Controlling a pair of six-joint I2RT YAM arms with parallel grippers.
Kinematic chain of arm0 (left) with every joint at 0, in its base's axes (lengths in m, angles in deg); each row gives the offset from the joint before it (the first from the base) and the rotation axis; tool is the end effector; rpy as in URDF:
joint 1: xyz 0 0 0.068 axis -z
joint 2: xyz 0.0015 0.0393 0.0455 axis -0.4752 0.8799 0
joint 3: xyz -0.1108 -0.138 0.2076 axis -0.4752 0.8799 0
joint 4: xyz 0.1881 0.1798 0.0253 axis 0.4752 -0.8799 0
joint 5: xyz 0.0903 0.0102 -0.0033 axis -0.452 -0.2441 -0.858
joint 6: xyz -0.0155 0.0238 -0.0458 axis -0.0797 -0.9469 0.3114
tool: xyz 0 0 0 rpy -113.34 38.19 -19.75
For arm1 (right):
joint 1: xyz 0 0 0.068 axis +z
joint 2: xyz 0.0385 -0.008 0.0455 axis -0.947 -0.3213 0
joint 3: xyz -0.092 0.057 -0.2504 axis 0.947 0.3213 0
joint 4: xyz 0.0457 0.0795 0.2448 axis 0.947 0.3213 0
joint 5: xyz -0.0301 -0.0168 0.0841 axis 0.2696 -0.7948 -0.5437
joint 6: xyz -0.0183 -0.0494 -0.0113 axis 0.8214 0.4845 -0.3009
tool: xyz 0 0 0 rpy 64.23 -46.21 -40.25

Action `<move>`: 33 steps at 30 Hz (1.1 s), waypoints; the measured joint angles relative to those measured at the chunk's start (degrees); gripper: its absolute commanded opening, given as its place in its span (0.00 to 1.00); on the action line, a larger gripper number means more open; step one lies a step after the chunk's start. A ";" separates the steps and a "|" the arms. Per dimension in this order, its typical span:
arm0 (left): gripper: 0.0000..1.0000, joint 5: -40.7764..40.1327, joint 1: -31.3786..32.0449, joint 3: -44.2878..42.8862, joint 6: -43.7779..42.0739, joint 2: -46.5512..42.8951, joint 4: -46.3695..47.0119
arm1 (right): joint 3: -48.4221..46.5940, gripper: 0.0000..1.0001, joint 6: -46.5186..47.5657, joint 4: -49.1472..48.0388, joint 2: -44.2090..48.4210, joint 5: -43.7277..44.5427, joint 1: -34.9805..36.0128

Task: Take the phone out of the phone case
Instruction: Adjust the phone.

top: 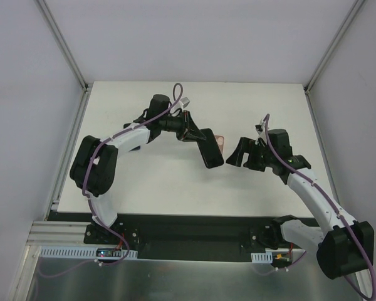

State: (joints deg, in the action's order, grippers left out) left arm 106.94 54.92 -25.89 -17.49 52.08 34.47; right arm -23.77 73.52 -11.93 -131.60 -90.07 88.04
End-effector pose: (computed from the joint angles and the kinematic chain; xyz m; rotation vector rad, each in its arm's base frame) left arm 0.3516 -0.2079 0.2452 0.1376 2.2914 -1.7958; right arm 0.2100 0.0767 0.2578 -0.3277 2.2564 0.6664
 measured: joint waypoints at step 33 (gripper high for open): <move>0.00 -0.44 -0.76 1.60 0.57 -1.42 1.88 | -2.32 0.71 -1.57 -2.45 -5.18 5.29 5.01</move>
State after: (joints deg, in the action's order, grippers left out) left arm 106.51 54.15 -24.29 -16.92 50.66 36.35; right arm -26.09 71.94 -14.38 -136.78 -84.78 93.04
